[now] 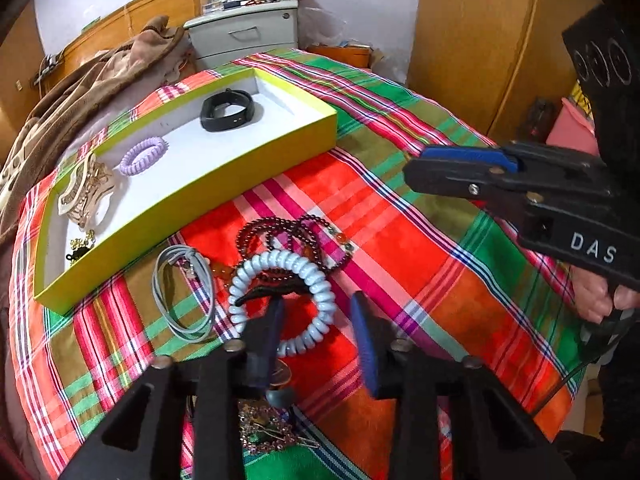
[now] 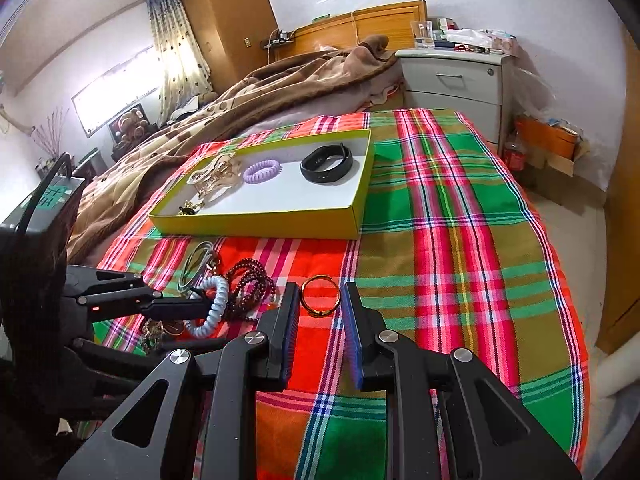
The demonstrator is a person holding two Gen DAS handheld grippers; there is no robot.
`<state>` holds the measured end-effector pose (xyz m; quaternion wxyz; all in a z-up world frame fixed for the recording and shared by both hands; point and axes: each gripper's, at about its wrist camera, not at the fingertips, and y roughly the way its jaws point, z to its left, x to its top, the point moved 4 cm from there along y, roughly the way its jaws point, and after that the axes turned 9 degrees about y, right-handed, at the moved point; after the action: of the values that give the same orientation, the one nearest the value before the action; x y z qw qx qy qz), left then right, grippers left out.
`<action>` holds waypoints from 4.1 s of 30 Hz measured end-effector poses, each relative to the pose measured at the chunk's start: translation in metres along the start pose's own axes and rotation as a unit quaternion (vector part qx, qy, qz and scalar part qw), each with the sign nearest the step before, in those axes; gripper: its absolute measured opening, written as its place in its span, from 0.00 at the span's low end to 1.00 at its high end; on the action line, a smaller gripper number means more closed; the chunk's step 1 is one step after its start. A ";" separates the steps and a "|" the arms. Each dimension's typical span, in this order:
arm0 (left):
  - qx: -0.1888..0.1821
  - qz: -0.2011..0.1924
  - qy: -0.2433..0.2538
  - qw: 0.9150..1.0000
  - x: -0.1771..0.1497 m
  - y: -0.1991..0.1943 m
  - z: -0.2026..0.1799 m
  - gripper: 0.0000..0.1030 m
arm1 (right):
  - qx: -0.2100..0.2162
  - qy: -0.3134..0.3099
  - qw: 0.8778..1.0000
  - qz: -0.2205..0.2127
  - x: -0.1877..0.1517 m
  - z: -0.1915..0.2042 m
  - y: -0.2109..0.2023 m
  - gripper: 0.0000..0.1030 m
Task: Organize jewelry
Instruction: 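Grasp the gold ring with the right tool while the left tool grasps the light blue coil tie, then carry the ring and blue coil tie into the yellow box and open both tools, then withdraw both tools and grasp the dark beaded bracelet with the right tool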
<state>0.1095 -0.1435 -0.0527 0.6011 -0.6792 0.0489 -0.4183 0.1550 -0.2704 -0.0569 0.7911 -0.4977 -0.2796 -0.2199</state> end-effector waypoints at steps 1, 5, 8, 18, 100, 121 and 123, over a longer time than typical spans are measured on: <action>-0.001 0.000 -0.001 1.000 0.000 0.000 0.001 0.21 | 0.001 0.001 1.000 -0.001 0.000 0.000 0.000 0.22; -0.009 -0.005 -0.011 1.000 0.000 -0.002 0.005 0.14 | 0.002 -0.001 1.000 -0.003 0.003 0.002 -0.001 0.22; -0.015 -0.011 -0.017 1.000 -0.001 -0.005 0.006 0.11 | 0.002 -0.002 1.000 -0.004 0.004 0.004 -0.001 0.22; -0.020 -0.055 -0.038 0.998 0.002 -0.036 0.015 0.11 | 0.000 -0.005 1.000 -0.011 0.012 0.012 -0.005 0.22; -0.039 -0.008 -0.102 0.994 0.072 0.048 0.135 0.33 | -0.115 -0.103 0.985 0.081 0.086 0.033 0.128 0.27; -0.021 -0.066 -0.142 0.988 0.046 -0.023 0.139 0.40 | -0.076 -0.056 0.995 0.022 0.077 0.041 0.072 0.31; -0.020 -0.076 -0.145 0.986 0.040 -0.033 0.138 0.40 | -0.059 -0.041 0.997 0.018 0.072 0.041 0.063 0.31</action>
<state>0.2074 -0.0497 0.0063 0.5545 -0.7463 -0.0817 -0.3590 0.2388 -0.2122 -0.0373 0.7523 -0.5567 -0.2892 -0.2011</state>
